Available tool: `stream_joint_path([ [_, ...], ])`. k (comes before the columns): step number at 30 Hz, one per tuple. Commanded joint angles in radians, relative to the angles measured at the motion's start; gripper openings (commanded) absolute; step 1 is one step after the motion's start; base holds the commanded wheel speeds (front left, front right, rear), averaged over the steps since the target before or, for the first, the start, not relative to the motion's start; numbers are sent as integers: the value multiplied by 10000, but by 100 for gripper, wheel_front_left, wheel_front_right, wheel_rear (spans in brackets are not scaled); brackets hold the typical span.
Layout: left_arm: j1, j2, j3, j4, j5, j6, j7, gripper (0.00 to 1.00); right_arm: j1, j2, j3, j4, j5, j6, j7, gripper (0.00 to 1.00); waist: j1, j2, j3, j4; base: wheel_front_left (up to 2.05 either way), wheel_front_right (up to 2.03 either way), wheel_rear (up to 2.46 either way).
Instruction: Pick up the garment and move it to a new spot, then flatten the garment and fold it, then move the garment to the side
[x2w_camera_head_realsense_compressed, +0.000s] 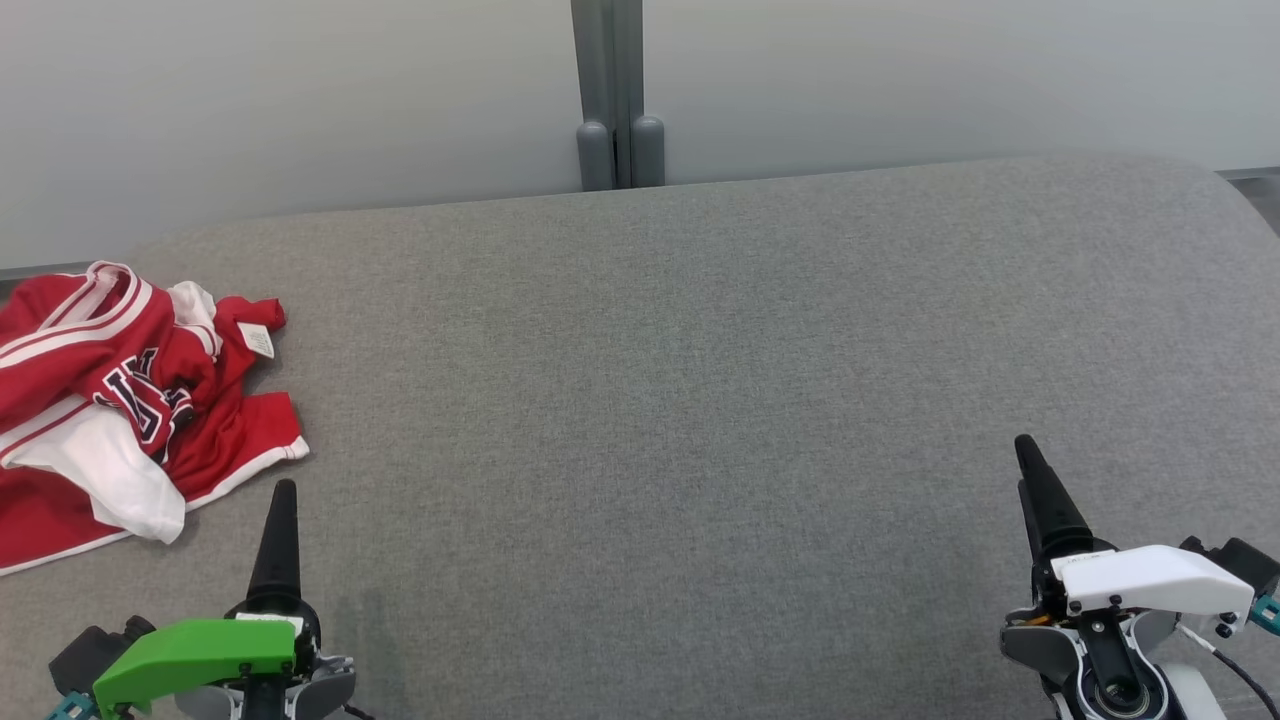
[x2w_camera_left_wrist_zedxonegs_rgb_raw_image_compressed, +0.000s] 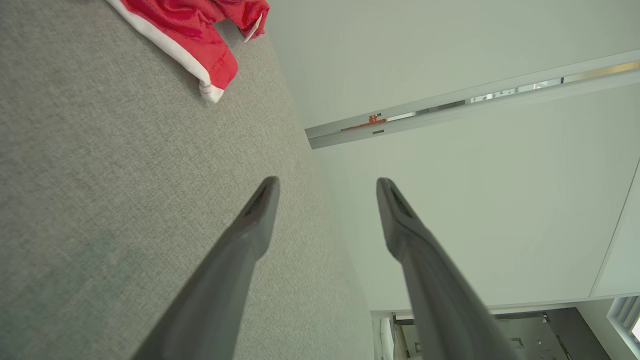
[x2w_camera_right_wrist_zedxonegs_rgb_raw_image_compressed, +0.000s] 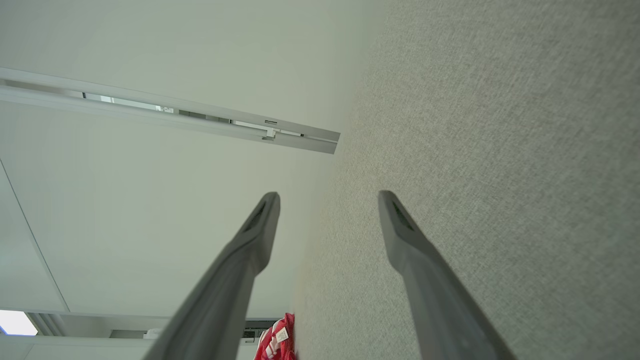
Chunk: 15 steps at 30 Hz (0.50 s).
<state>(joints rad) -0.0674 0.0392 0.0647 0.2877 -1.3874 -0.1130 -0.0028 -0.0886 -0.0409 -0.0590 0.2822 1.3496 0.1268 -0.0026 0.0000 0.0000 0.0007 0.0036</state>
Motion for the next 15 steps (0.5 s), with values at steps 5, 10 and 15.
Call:
stream_joint_path([
  [5, -241, 72, -145, -225, 1139, 158, -265, 100, -289, -59, 112, -195, -1140, 41, -268, 100, 0, 0, -5, 23, 0, 0, 0],
  [10, -204, 78, -273, -307, 2052, 278, -449, 100, -295, -64, 244, -214, -2373, 43, -457, 100, 0, 0, -9, 32, 0, 0, 0],
  [15, -183, 83, -492, -351, 3012, 335, -624, 100, -310, -68, 372, -187, -3498, 44, -626, 100, 0, 0, 7, 43, 0, 0, 0],
])
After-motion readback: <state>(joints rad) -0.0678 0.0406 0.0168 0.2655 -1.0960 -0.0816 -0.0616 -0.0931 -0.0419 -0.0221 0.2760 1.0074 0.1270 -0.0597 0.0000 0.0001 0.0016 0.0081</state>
